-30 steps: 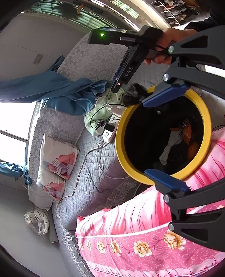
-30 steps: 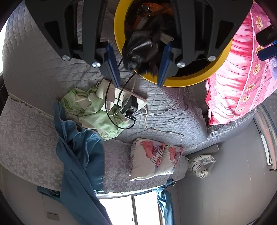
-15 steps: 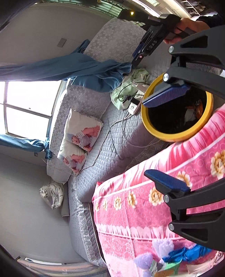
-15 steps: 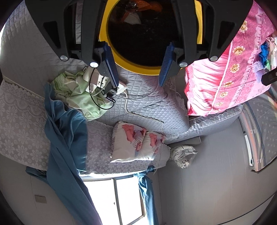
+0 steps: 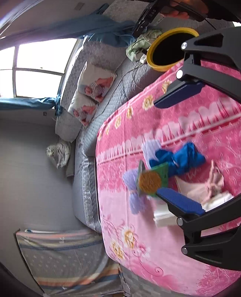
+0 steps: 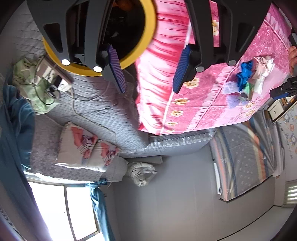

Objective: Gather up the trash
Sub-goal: 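Move both tools back over the trash on the bed, then grasp the white tissue roll with the left tool while the right tool grasps the lavender mesh puff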

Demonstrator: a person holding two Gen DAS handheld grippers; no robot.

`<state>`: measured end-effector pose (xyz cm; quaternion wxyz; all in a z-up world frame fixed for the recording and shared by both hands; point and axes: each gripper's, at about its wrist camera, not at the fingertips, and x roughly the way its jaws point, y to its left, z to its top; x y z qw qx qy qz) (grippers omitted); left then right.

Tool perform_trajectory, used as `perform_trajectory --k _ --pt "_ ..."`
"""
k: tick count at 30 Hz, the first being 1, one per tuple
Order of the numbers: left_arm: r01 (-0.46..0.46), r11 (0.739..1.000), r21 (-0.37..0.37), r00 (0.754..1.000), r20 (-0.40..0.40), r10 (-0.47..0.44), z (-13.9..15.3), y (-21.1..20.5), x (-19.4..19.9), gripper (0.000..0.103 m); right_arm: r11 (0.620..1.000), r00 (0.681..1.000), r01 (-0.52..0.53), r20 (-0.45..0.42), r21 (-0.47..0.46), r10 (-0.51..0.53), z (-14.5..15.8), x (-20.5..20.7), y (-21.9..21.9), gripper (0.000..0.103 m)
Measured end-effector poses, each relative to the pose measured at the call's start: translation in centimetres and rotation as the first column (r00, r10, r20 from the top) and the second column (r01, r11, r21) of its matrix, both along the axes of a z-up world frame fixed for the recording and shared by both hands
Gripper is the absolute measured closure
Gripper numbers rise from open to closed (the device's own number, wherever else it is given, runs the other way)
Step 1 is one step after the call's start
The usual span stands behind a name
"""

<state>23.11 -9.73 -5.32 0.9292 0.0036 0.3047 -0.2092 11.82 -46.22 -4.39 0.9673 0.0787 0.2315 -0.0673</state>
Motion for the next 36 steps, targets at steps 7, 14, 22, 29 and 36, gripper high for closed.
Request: perform_trajectory --k 7,14,22,29,36 --pt "-0.103 0.994 0.021 0.993 -0.046 0.104 -3.0 7.4 0.0 0.011 0.970 0.969 -0.243 -0.032 0.019 0.243 -1.1 5.7 8.1 0.047" --pt "-0.146 0.989 -0.032 0.983 -0.116 0.141 -5.7 10.8 1.4 0.011 0.910 0.906 -0.412 -0.082 0.044 0.414 -1.6 11.3 14.9 0.046" --pt "-0.137 0.990 -0.027 0.981 -0.145 0.132 -7.1 11.3 3.4 0.011 0.855 0.838 -0.505 -0.171 0.120 0.519 -2.4 18.9 18.9 0.046" --pt "-0.143 0.989 -0.025 0.969 -0.206 0.135 -7.7 11.0 6.9 0.011 0.823 0.793 -0.536 -0.221 0.189 0.568 -3.1 25.1 21.1 0.043" --pt "-0.142 0.990 -0.027 0.959 -0.253 0.130 -8.8 10.5 9.0 0.012 0.807 0.754 -0.538 -0.289 0.245 0.590 -5.5 29.7 22.6 0.043"
